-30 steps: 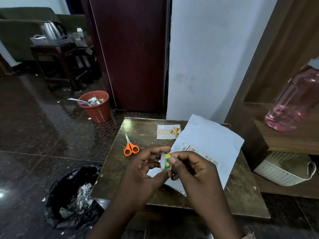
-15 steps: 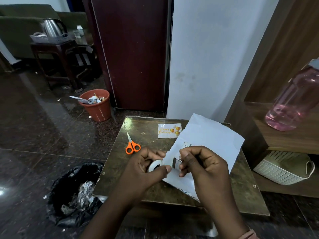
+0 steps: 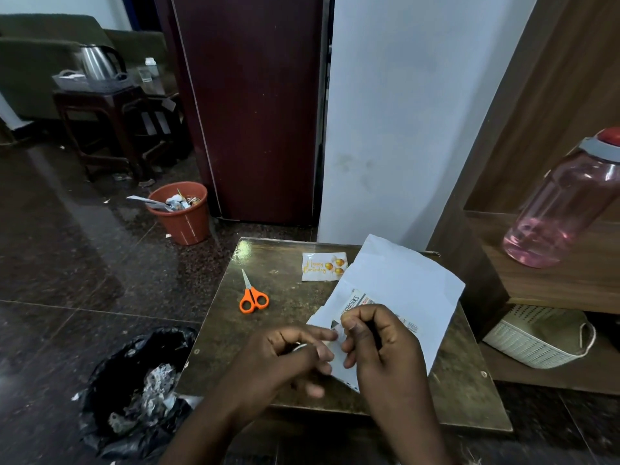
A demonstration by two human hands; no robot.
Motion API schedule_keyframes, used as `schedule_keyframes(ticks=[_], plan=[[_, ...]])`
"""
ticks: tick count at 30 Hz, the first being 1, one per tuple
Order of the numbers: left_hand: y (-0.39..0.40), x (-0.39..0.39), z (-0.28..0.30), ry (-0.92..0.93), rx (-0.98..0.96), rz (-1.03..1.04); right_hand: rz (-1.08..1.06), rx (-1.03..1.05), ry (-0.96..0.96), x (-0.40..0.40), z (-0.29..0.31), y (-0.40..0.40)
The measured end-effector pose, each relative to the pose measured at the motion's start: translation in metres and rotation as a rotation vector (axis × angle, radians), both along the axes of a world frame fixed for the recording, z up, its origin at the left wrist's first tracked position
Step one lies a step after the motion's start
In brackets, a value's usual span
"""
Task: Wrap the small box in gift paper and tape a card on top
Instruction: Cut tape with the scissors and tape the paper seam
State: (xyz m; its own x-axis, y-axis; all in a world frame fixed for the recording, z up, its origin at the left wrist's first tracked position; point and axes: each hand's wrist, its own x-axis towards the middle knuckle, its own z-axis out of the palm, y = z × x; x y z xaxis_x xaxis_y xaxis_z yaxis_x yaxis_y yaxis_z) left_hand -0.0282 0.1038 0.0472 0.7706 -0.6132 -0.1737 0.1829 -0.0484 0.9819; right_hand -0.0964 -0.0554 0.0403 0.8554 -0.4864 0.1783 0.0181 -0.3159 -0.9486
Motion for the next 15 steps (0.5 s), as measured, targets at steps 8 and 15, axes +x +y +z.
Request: schedule_keyframes(ticks=[8, 15], plan=[[0.0, 0.0, 0.001, -0.036, -0.004, -0.059, -0.061, -0.096, -0.011, 0.003, -0.003, 0.008], [0.003, 0.0, 0.005, 0.085, -0.08, -0.089, -0.147, -0.126, -0.029, 0.004, -0.003, 0.012]])
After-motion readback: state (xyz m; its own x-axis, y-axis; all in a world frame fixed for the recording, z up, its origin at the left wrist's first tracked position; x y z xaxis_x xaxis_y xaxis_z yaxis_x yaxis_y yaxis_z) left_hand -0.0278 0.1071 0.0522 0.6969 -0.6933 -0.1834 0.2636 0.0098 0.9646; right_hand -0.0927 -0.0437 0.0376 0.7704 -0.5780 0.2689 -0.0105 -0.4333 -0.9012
